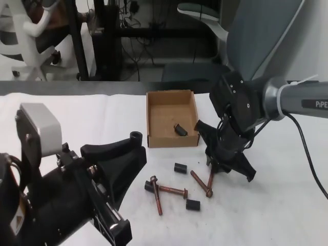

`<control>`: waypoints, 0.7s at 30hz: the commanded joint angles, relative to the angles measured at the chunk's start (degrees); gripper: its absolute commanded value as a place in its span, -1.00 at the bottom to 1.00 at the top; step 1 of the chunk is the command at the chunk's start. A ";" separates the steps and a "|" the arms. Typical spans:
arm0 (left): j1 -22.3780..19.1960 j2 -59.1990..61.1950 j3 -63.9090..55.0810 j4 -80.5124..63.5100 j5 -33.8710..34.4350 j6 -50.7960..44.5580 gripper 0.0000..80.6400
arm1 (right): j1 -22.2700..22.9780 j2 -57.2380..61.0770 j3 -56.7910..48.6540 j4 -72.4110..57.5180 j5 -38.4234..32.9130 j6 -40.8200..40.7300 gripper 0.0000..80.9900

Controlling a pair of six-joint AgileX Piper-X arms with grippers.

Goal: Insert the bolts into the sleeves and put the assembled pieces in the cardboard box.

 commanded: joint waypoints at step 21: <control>-0.07 32.63 -0.07 -30.41 -0.63 1.07 -0.95 | 5.33 -44.06 7.91 -20.83 -7.33 -31.96 -0.99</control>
